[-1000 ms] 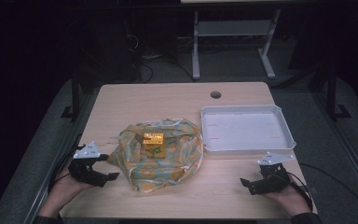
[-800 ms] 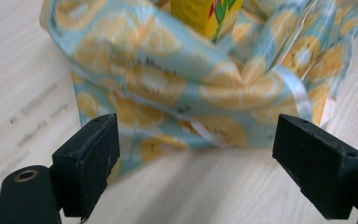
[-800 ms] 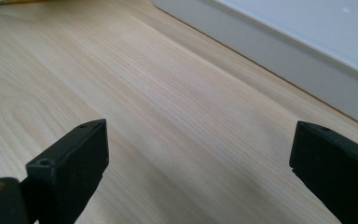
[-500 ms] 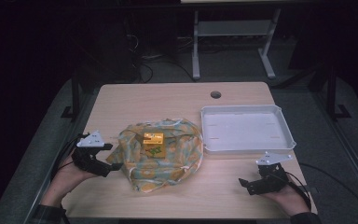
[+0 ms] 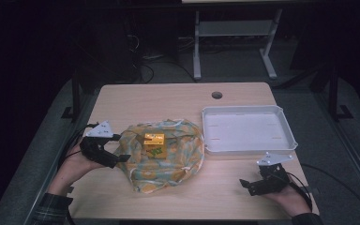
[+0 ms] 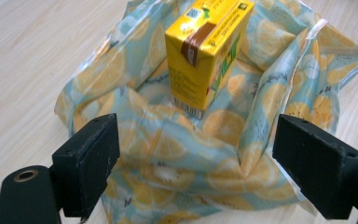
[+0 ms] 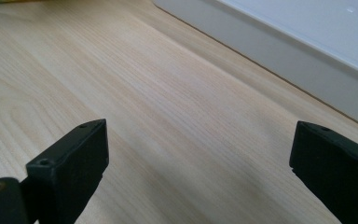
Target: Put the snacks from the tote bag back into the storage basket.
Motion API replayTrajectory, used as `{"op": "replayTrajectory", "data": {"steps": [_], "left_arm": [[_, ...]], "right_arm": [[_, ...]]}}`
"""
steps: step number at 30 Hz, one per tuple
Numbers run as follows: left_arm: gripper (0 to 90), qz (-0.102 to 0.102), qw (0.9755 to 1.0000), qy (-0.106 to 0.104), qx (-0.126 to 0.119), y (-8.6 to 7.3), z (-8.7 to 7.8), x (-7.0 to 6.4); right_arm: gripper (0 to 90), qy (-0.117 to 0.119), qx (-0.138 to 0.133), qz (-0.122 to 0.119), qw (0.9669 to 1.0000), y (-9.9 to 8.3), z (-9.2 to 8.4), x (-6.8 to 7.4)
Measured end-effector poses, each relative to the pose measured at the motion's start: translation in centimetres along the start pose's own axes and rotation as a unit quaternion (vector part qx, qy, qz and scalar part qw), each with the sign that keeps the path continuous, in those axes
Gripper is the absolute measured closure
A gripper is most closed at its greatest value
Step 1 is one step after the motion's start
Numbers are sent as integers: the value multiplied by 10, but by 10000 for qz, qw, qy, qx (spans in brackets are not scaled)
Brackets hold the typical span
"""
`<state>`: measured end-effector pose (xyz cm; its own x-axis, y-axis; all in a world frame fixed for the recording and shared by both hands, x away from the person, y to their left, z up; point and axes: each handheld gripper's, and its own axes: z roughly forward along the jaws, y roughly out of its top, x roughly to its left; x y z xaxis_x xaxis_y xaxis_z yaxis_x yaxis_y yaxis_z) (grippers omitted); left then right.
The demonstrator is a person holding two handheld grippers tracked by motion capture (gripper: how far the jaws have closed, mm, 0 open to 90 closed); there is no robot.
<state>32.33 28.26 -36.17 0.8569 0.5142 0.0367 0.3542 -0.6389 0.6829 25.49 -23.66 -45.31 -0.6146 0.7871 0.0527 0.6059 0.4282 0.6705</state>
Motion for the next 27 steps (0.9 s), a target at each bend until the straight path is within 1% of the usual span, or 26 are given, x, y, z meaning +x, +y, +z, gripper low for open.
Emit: {"op": "replayTrajectory", "data": {"steps": [5, 7, 9, 14, 15, 16, 17, 18, 19, 20, 24, 27], "left_arm": [[142, 109, 9999, -40, -8, 12, 5, 0], [143, 195, 9998, -41, 32, 15, 7, 1], [143, 190, 9998, -51, 27, 18, 8, 1], [142, 269, 9996, -88, 37, 25, 12, 2], [143, 250, 9996, -105, 6, 26, 12, 2], [143, 283, 9995, -114, 15, 27, 13, 3], [143, 253, 9996, -117, 33, 28, 14, 2], [143, 292, 9995, -126, 62, 29, 15, 3], [143, 274, 9995, -134, 26, 30, 16, 2], [143, 311, 9994, -147, 48, 31, 17, 3], [143, 333, 9993, -179, 53, 36, 21, 3], [143, 396, 9990, -201, 62, 41, 25, 3]], "right_arm": [[42, 4, 11, -8, 10000, 0, 0, 0], [42, 6, 12, -12, 10000, 0, 0, 0], [42, 8, 18, -3, 10000, 0, 0, 0], [42, 15, 16, -20, 10000, 0, 0, 0], [42, 17, 18, -19, 10000, 0, 0, 0], [42, 17, 20, -18, 10000, 0, 0, 0], [42, 17, 23, -14, 10000, 0, 0, 0], [42, 17, 21, -11, 10000, 0, 0, 0], [42, 17, 20, -13, 10000, 0, 0, 0], [42, 19, 23, -9, 10000, 0, 0, 0], [42, 35, 45, -5, 10000, 0, 1, 0], [42, 49, 42, -24, 10000, 0, 1, 0]]}}
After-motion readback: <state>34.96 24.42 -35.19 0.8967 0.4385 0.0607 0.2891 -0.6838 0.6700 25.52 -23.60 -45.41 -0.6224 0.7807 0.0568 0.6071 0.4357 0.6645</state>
